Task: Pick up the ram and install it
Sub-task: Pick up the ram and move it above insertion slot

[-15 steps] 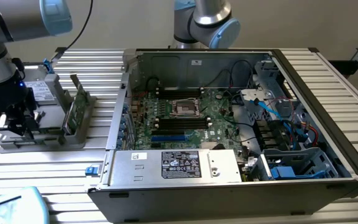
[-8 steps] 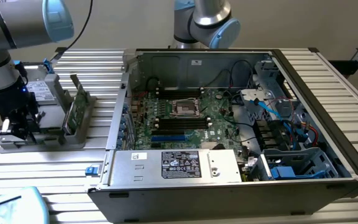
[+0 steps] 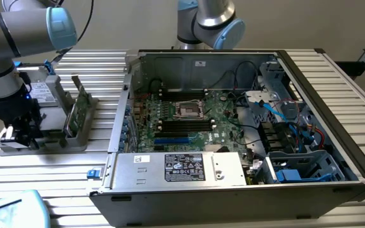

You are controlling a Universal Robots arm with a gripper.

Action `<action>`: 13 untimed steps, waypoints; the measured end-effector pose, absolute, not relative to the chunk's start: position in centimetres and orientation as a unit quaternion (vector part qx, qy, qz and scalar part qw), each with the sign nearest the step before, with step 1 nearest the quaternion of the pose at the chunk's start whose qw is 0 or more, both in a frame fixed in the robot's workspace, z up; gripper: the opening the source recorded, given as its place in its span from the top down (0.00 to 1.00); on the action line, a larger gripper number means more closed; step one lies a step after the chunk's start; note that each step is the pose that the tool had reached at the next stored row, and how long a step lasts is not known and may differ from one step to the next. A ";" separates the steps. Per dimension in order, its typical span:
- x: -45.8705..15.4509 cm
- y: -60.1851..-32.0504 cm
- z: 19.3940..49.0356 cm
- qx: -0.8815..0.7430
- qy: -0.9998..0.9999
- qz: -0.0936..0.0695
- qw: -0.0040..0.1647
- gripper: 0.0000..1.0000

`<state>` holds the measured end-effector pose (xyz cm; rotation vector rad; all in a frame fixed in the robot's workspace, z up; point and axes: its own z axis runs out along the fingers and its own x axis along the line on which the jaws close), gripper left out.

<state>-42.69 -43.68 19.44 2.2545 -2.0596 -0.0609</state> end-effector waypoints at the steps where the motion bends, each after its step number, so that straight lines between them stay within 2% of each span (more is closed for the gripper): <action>1: -42.7 -43.7 19.3 0.738 -0.674 -0.020 0.044 0.57; 13: -43.0 -43.7 19.2 0.738 -0.674 -0.020 0.044 0.57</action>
